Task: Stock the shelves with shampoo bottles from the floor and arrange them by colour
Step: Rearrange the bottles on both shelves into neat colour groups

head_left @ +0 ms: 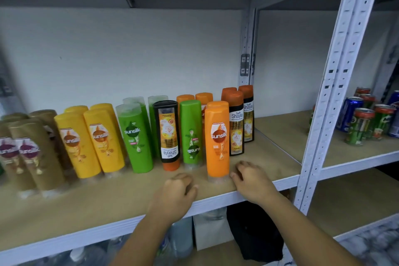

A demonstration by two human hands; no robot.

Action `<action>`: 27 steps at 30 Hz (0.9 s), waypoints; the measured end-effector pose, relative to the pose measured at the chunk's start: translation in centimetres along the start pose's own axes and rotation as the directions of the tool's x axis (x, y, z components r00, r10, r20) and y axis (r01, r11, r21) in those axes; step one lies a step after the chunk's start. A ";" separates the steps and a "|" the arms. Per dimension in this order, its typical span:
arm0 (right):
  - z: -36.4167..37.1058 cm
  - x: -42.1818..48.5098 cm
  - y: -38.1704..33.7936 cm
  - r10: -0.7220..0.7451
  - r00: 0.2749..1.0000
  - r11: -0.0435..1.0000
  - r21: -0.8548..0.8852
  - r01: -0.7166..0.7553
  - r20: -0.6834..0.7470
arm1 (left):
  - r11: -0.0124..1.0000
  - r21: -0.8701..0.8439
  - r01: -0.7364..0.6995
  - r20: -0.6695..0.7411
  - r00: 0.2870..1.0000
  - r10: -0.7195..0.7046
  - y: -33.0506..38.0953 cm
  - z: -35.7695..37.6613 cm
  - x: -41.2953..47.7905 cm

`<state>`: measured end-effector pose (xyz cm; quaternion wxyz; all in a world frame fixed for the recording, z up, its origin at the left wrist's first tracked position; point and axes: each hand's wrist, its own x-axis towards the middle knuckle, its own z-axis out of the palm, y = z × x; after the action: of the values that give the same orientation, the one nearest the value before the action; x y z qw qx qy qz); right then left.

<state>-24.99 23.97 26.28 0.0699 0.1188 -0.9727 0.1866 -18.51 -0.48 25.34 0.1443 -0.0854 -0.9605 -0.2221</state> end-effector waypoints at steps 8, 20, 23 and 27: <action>0.9 -4.8 -3.2 -0.052 0.996 0.991 -0.120 0.062 0.078 | 0.995 0.025 0.098 0.015 0.995 -0.098 -0.1 -2.5 -3.4; 2.6 -7.2 -11.0 -0.321 0.947 0.942 0.101 0.321 -0.018 | 0.979 0.024 0.202 0.005 0.979 -0.202 -1.9 -4.9 -5.1; 3.1 -5.7 -12.3 -0.333 0.943 0.935 0.122 0.332 -0.016 | 0.978 0.041 0.205 -0.008 0.979 -0.205 -2.6 -5.0 -5.1; 3.7 -3.5 -13.0 -0.321 0.947 0.944 0.078 0.320 -0.004 | 0.983 0.005 0.182 -0.054 0.982 -0.181 -3.4 -5.2 -4.2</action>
<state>-18.64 11.53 26.79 0.0904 0.2786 -0.9329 0.2097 -14.04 -6.22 27.10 0.1497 0.0091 -0.9611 -0.2320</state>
